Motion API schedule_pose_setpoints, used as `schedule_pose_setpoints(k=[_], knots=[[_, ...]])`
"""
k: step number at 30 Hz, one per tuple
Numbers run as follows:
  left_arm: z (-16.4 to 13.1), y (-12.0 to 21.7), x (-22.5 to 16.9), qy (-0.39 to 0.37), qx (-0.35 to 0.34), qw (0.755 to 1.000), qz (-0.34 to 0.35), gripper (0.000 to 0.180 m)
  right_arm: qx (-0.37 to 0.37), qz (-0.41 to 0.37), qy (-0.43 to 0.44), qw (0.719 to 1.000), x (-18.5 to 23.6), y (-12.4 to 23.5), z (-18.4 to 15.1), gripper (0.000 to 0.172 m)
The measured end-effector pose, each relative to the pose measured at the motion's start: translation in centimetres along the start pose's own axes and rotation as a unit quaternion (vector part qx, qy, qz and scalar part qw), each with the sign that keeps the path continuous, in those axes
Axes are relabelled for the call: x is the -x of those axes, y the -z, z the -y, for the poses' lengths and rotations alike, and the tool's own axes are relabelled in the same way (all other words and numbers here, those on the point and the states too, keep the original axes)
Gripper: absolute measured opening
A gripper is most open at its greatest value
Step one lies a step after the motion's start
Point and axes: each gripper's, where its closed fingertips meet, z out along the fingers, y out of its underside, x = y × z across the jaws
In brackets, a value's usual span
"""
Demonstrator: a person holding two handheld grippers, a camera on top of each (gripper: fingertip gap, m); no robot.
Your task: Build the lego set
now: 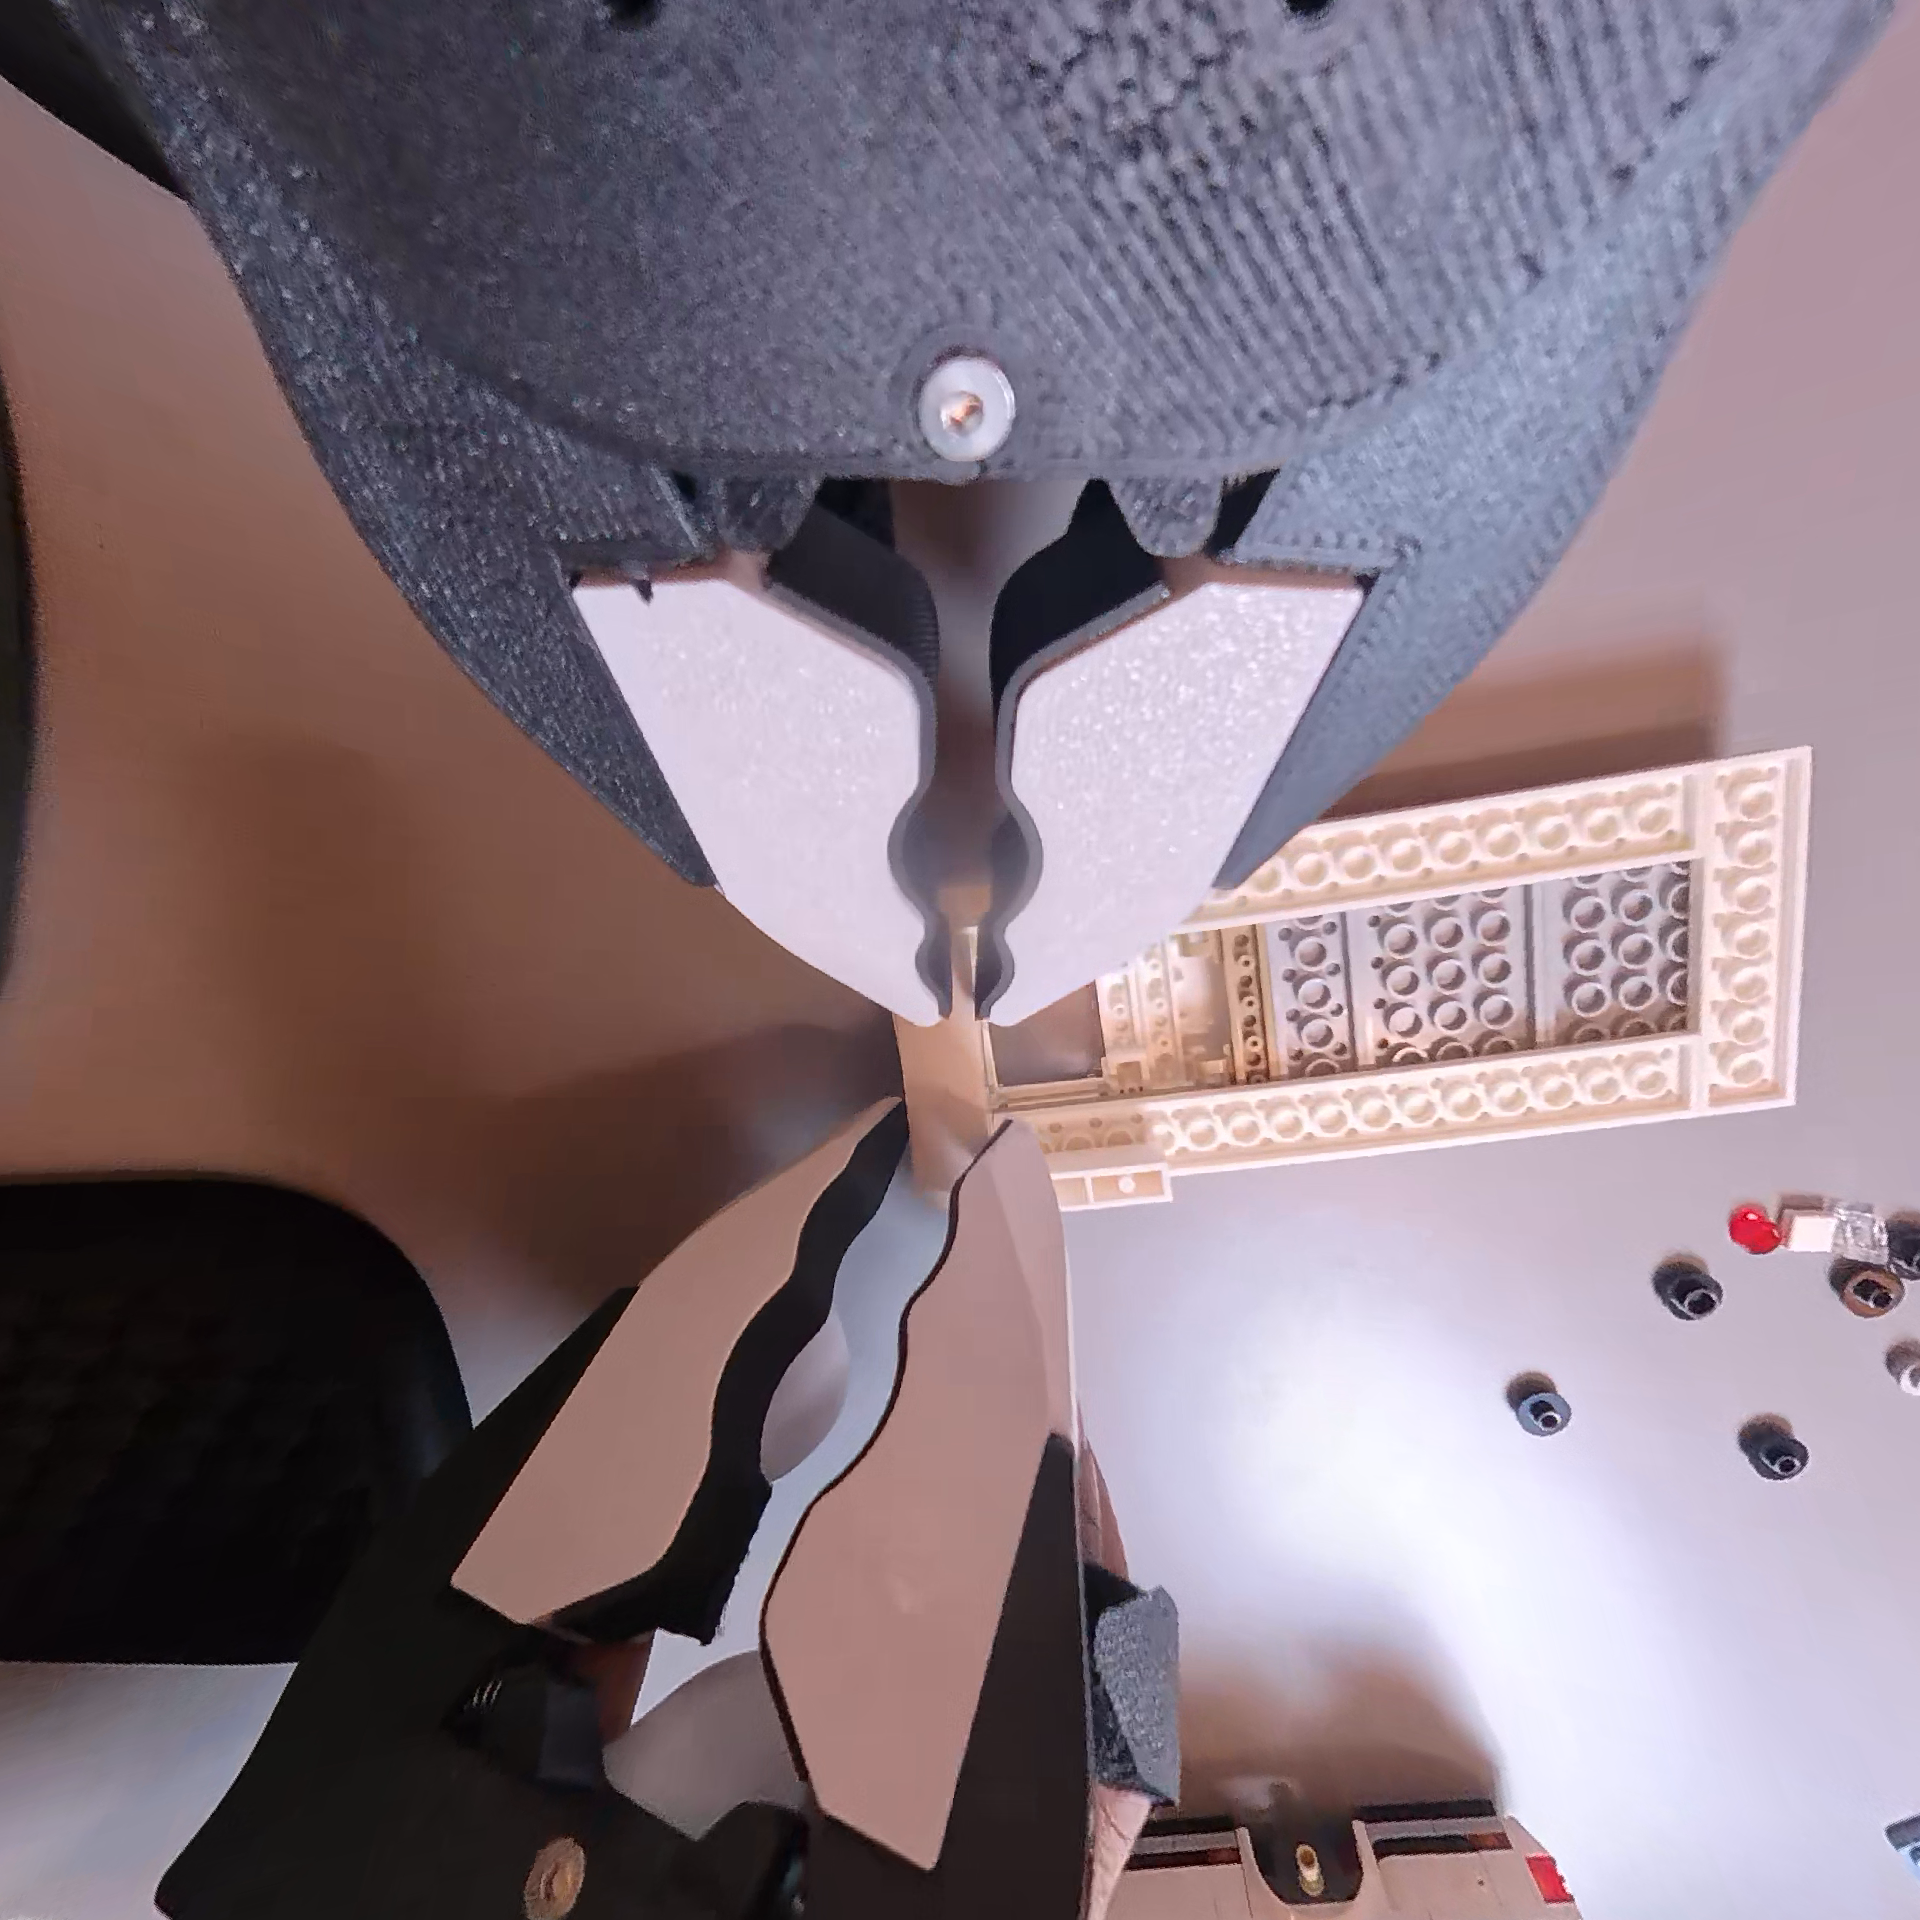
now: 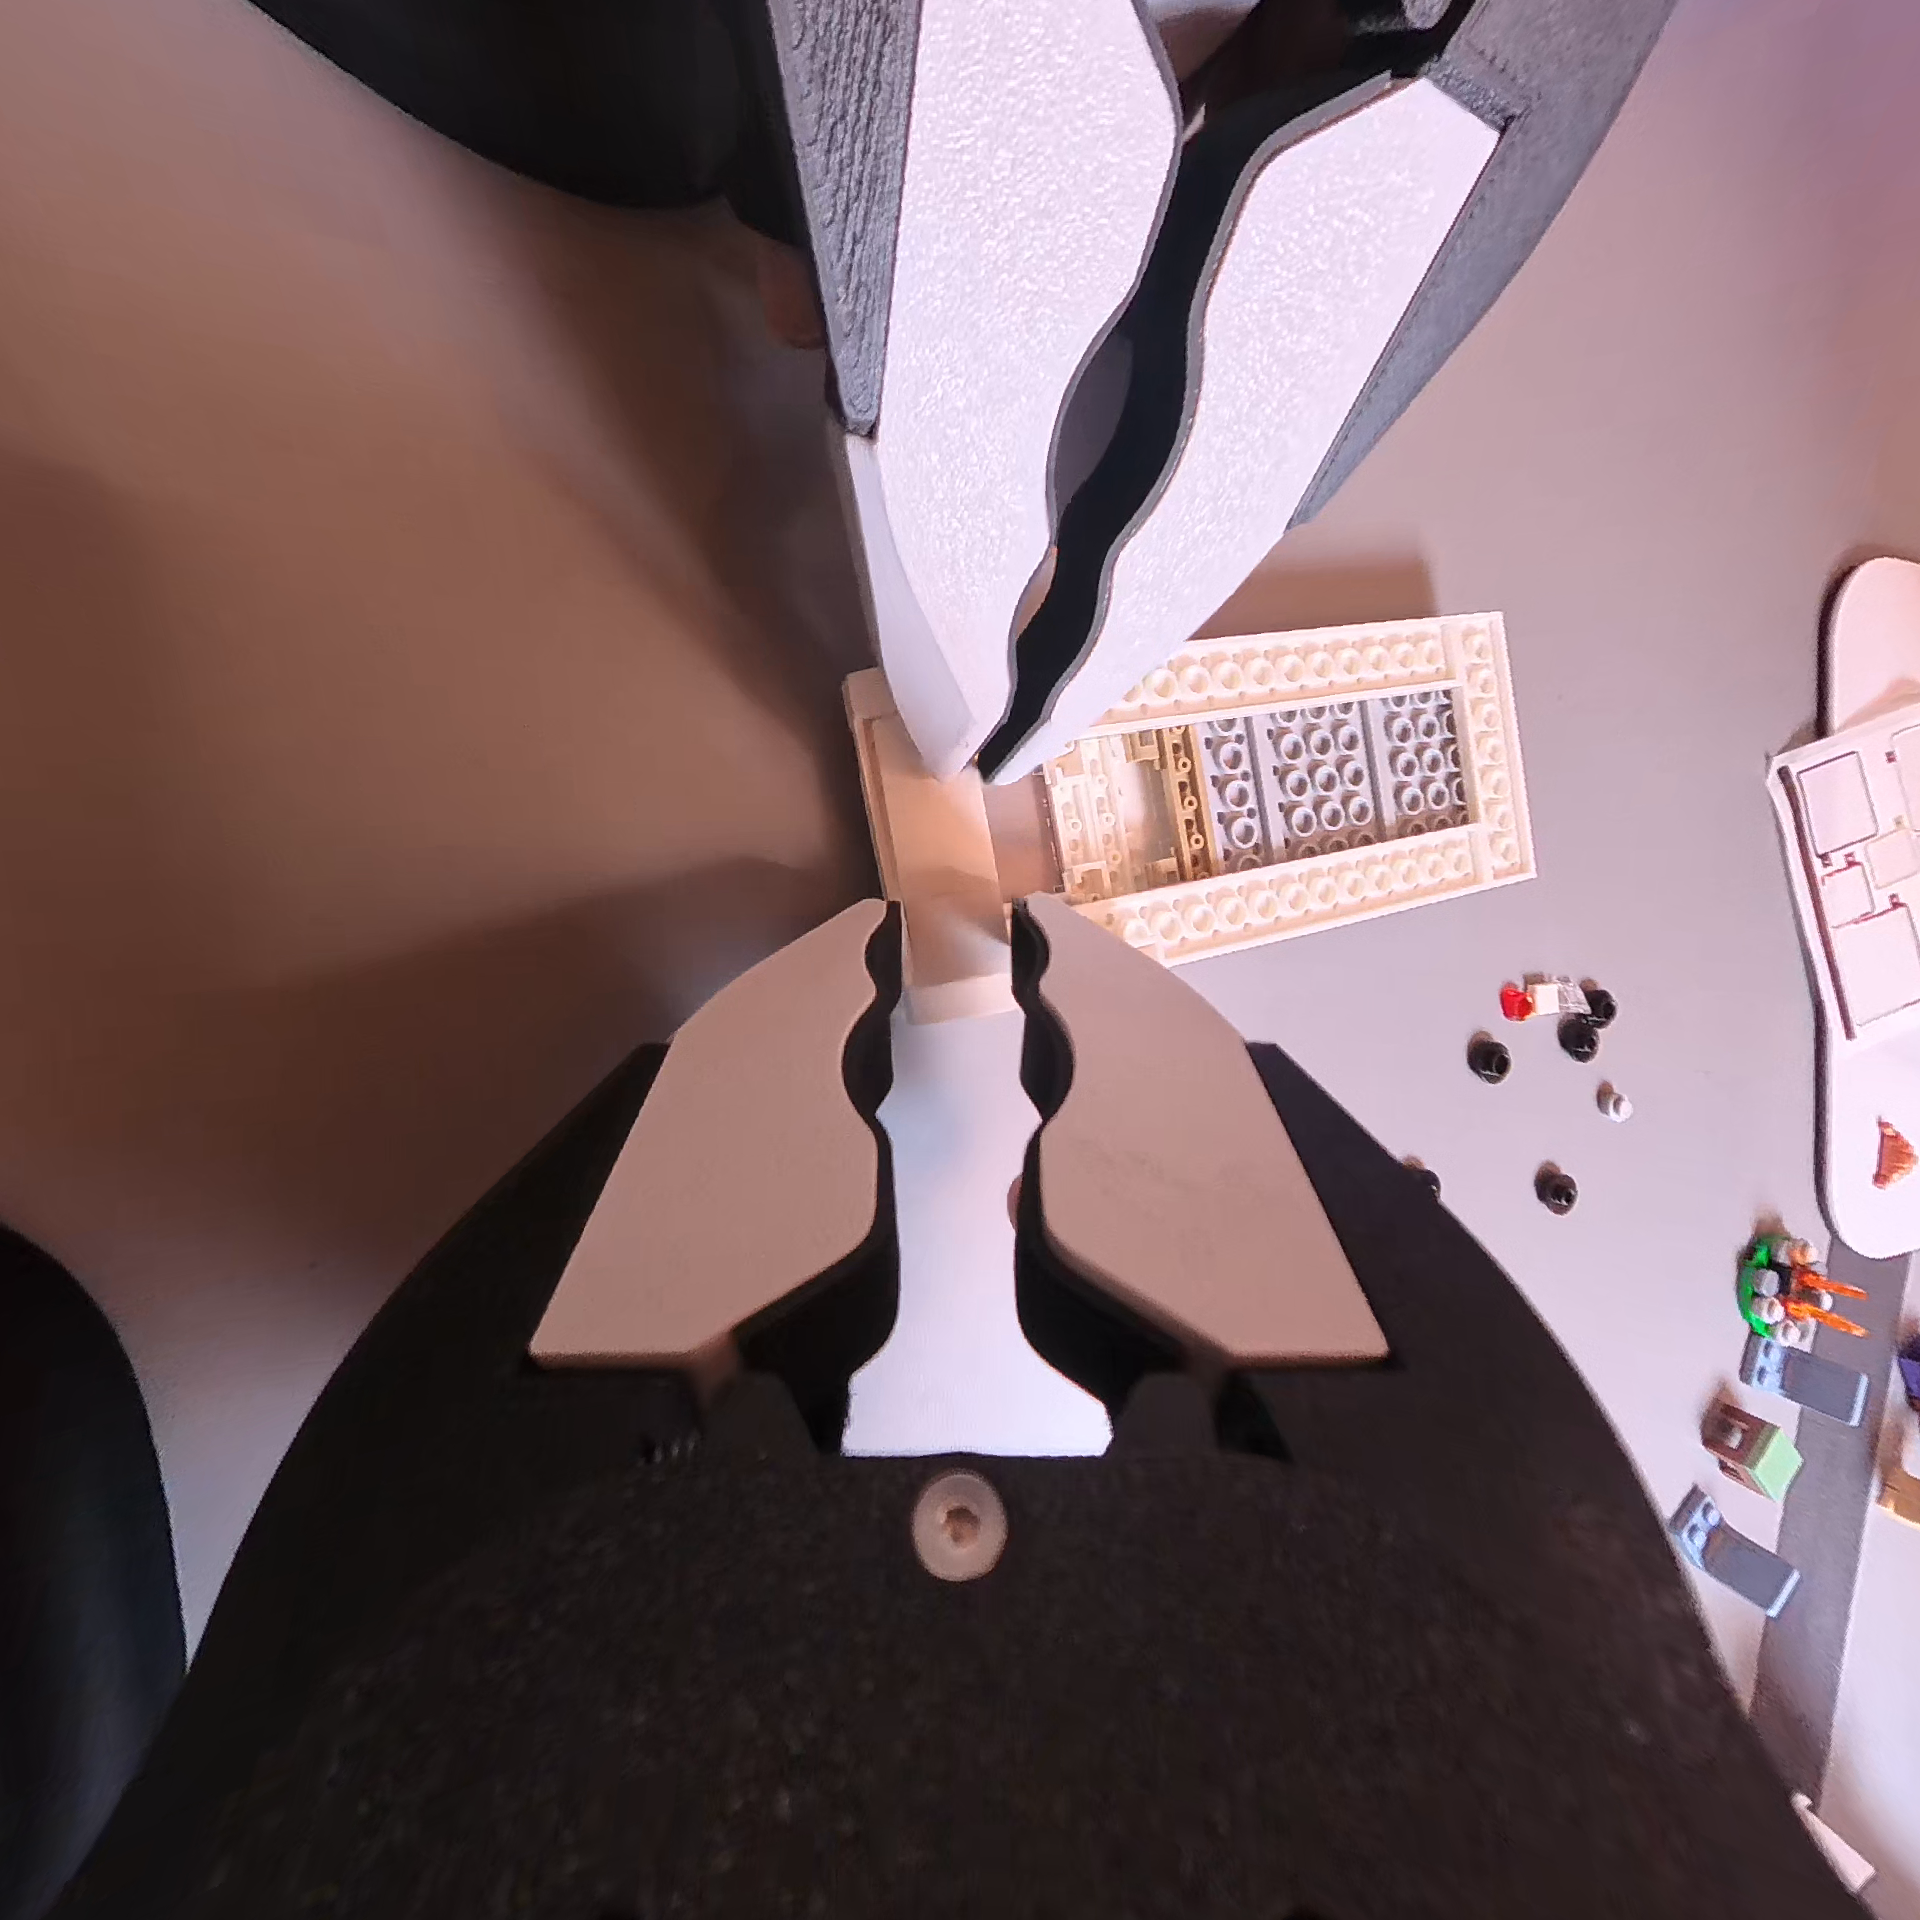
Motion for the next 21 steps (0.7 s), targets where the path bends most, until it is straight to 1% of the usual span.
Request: schedule_pose_setpoints(k=[4, 8, 18, 21], knots=[[-0.1, 0.1, 0.0, 0.000, 0.009, 1.000, 0.011, 0.004, -0.017, -0.009, 0.004, 1.000, 0.0, 0.7, 0.5, 0.019], [-0.1, 0.1, 0.0, -0.004, 0.017, 1.000, 0.018, 0.004, -0.005, -0.013, 0.008, 1.000, 0.0, 0.4, 0.1, 0.017], [-0.2, 0.2, 0.2, -0.003, 0.019, 1.000, 0.024, 0.003, -0.015, 0.002, -0.016, 1.000, 0.5, -0.6, 0.1, 0.016], [-0.3, 0.3, 0.3, 0.000, 0.018, 0.999, 0.027, 0.003, -0.020, 0.005, -0.035, 0.999, 0.3, -0.6, 0.1, 0.016]])
